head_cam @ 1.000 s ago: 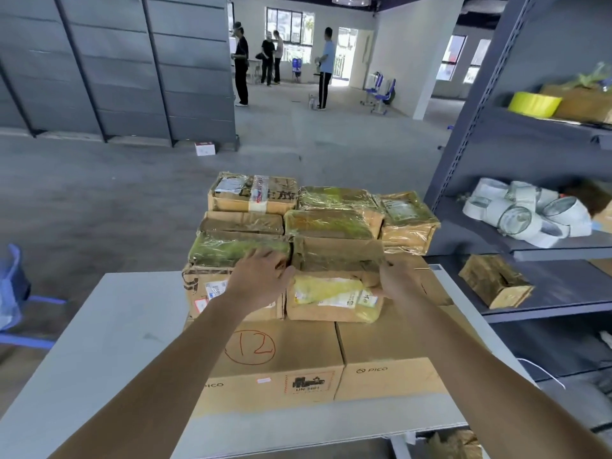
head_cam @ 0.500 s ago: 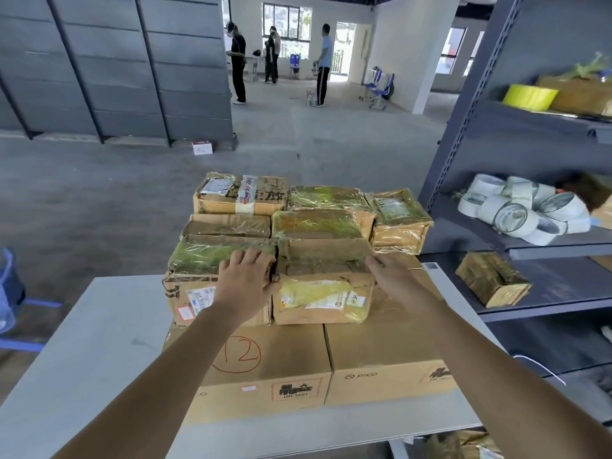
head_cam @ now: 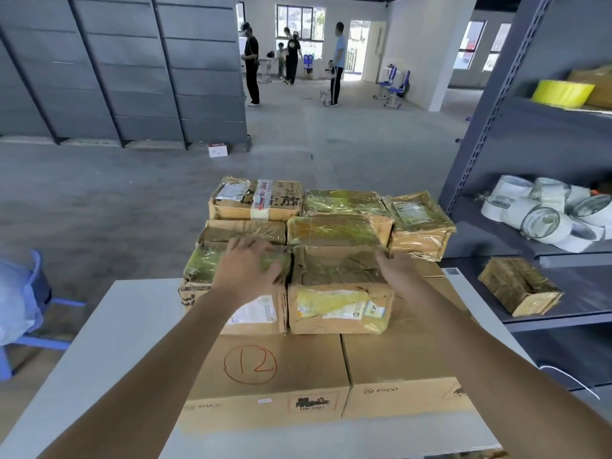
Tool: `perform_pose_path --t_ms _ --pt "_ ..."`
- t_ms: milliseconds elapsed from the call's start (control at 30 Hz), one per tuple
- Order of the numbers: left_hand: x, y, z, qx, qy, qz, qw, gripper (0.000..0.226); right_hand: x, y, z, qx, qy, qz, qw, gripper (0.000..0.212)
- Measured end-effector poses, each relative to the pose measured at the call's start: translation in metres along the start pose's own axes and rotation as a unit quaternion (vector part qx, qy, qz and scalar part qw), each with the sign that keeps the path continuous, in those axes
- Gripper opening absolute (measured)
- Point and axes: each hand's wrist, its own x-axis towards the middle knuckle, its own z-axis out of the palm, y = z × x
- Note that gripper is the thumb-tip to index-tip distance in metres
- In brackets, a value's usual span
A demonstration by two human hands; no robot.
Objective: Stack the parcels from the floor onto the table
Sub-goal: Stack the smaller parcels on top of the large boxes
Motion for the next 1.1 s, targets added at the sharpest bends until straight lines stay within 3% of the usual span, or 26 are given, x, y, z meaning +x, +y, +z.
perform_pose_path --t_ms 100,200,300,433,567,700,800,933,1100 --pt "0.022 -0.019 -0.011 0.038 0.005 -0.104 0.994 0.048 0.01 -0.008 0.004 0.007 -0.024 -0.014 1.0 0.053" --pt "0.037 -0.044 -0.015 0.021 -0.068 -0.214 0.974 0.062 0.015 -0.011 0.005 0.006 -0.038 -0.016 0.999 0.068" --pt "0.046 -0.062 -0.015 -0.019 -0.106 -0.255 0.961 0.074 0.019 -0.009 0.005 0.017 -0.046 -0.013 0.999 0.068" --pt "0.049 -0.067 -0.011 -0.023 -0.095 -0.235 0.967 0.07 0.022 -0.008 0.008 0.051 -0.054 0.0 0.997 0.065" --pt "0.045 -0.067 -0.002 0.014 -0.081 -0.23 0.97 0.069 0.02 -0.009 0.014 0.013 -0.037 -0.007 0.999 0.063" --pt "0.041 -0.061 -0.002 0.058 -0.103 -0.229 0.966 0.066 0.009 -0.017 0.017 -0.139 0.018 -0.032 0.99 0.06" --pt "0.032 -0.044 -0.002 0.142 -0.079 -0.194 0.968 0.056 0.0 -0.026 0.021 -0.301 0.096 -0.109 0.942 0.054" --pt "0.012 -0.013 0.008 0.136 -0.073 -0.108 0.982 0.058 -0.019 -0.039 0.042 -0.333 0.051 -0.223 0.915 0.055" --pt "-0.016 -0.002 0.025 0.11 -0.071 -0.051 0.99 0.068 -0.034 -0.043 0.069 -0.322 -0.005 -0.244 0.915 0.058"
